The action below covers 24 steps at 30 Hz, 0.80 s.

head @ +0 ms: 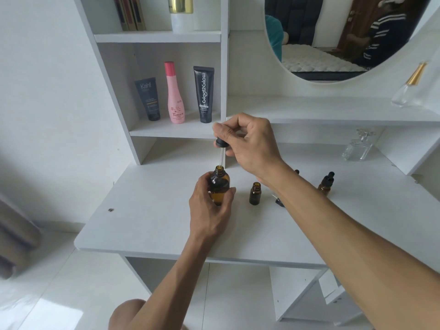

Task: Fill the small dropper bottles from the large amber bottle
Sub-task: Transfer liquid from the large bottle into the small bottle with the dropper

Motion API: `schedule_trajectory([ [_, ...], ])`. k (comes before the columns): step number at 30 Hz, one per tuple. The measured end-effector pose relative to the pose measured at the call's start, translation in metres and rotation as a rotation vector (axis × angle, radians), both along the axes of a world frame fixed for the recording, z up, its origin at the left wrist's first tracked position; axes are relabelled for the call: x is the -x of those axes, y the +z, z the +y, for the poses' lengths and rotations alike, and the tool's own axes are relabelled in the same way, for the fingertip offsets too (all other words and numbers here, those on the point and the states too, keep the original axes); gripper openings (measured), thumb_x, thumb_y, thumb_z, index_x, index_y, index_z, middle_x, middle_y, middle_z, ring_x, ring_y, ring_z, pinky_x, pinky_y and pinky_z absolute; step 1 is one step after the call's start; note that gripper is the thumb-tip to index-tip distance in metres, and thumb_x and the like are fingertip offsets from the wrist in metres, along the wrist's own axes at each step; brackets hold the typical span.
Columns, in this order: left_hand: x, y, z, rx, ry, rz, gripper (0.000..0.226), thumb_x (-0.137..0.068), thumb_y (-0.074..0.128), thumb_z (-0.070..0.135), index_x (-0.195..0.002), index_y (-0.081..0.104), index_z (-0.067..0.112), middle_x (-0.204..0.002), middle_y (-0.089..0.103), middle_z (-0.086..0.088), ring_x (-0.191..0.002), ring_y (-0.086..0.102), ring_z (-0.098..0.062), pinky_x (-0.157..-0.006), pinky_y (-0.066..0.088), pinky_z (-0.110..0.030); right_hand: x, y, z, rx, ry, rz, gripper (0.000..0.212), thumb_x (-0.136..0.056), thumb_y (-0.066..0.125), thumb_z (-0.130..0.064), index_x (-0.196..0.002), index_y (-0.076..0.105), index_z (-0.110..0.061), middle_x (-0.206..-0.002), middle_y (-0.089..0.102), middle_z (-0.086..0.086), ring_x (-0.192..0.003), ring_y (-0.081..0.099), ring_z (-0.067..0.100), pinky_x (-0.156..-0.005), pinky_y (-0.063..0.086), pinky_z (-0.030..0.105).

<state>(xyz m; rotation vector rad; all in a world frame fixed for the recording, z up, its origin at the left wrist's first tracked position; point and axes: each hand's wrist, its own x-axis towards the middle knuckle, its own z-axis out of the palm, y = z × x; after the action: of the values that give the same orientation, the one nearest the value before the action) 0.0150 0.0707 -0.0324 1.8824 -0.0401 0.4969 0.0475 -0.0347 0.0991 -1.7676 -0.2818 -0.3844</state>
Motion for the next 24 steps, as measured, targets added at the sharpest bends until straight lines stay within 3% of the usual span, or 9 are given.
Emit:
schedule_trajectory([
  [3, 0.000, -0.001, 0.000, -0.004, 0.002, -0.009, 0.043, -0.084, 0.077, 0.025, -0.121, 0.055, 0.025, -0.106, 0.068, 0.010, -0.091, 0.064, 0.003, -0.076, 0.045, -0.009, 0.000, -0.008, 0.001, 0.017, 0.013, -0.002, 0.018, -0.090, 0.076, -0.025, -0.076, 0.068, -0.017, -0.075, 0.073, 0.008, -0.070, 0.076, 0.020, -0.060, 0.055, 0.023],
  [12, 0.001, 0.000, 0.000, 0.007, -0.006, -0.021, 0.040, -0.085, 0.077, 0.023, -0.118, 0.055, 0.027, -0.103, 0.067, 0.013, -0.089, 0.063, 0.005, -0.077, 0.049, -0.014, 0.003, -0.020, 0.002, 0.021, 0.039, 0.046, 0.021, -0.090, 0.075, -0.023, -0.083, 0.070, -0.004, -0.074, 0.073, 0.007, -0.074, 0.075, 0.023, -0.067, 0.060, 0.036],
  [24, 0.001, 0.000, 0.000, 0.010, -0.010, -0.021, 0.040, -0.085, 0.076, 0.024, -0.117, 0.054, 0.030, -0.103, 0.068, 0.013, -0.091, 0.065, 0.002, -0.077, 0.049, -0.014, 0.006, -0.014, 0.000, -0.063, 0.051, 0.069, 0.021, -0.090, 0.075, -0.025, -0.086, 0.070, -0.006, -0.076, 0.071, 0.009, -0.069, 0.075, 0.021, -0.067, 0.061, 0.047],
])
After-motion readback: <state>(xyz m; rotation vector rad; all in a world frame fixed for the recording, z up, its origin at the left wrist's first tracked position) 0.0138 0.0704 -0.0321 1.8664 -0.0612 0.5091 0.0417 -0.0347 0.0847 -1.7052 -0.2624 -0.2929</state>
